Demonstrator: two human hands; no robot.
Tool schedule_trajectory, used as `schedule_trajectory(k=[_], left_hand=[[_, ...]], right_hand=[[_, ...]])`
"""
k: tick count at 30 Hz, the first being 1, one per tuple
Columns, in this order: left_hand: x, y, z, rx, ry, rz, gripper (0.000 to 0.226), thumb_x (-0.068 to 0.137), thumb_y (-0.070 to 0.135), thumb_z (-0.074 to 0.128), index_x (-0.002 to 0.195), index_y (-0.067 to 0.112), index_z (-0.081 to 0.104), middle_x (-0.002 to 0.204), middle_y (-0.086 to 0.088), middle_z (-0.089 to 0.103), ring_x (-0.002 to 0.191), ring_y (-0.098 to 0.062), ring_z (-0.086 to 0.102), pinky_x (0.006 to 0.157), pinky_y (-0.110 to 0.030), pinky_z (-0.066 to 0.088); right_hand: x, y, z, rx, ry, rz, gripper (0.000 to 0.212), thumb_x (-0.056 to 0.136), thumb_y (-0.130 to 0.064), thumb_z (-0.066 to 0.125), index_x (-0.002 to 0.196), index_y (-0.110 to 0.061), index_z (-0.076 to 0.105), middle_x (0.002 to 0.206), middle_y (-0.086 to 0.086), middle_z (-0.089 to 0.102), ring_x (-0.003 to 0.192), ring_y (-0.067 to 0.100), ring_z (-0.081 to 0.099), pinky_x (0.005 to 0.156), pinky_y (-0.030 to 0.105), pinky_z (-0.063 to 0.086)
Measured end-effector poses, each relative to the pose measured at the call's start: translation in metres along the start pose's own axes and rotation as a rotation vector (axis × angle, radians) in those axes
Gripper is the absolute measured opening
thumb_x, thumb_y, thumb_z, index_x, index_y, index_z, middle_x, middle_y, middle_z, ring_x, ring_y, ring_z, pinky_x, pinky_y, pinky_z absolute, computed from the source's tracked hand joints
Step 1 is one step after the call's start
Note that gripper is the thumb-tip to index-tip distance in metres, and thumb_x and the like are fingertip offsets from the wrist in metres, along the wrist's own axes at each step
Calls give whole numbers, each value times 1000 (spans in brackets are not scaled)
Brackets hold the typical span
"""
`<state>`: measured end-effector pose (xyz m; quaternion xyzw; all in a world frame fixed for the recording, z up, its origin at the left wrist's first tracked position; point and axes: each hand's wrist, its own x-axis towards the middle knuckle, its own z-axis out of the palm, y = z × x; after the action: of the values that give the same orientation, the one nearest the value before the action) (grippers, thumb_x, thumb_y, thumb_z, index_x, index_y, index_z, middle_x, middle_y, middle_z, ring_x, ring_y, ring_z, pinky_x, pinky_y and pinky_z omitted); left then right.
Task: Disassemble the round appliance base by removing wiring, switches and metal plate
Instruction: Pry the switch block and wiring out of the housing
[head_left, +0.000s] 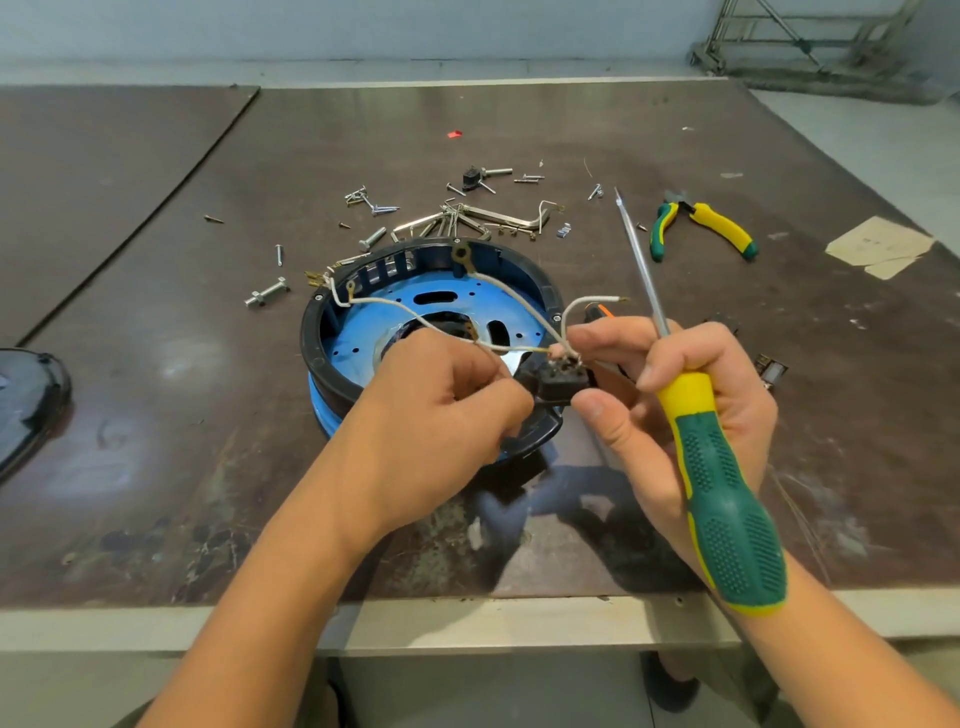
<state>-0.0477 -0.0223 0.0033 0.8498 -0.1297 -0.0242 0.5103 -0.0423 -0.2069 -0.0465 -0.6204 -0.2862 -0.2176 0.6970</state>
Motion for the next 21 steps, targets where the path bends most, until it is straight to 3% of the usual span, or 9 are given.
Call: schedule_trajectory(k=[7,11,16,21], left_hand=[[0,2,-2,0,-85,-2,37,81,26,54,44,20,55,47,4,50,50,-8,44,54,-16,37],[-1,2,-6,13,-142,3,36,84,30,53,48,22,59,48,5,53,51,-4,47,58,-17,39],[1,1,-12,-54,-207,-19,39,88,29,46,60,14,68,56,-4,63,60,-13,58,74,-32,48],[2,2,-11,21,-181,41,40,90,25,46,54,12,58,50,-3,51,55,-16,47,64,-32,42]], right_hand=[[-2,-2,3,-23,1,14,26,85,4,66,93,-14,48,107,17,71,110,21,71,93,31,57],[-1,-5,3,-47,-18,38,26,87,6,64,94,-11,46,113,17,71,109,25,71,95,34,57],[-2,-5,6,0,-30,83,27,88,8,62,94,-13,46,110,19,71,107,27,72,95,33,56],[-1,-5,6,41,-15,120,29,88,11,62,94,-14,46,112,22,69,106,32,73,91,33,57]])
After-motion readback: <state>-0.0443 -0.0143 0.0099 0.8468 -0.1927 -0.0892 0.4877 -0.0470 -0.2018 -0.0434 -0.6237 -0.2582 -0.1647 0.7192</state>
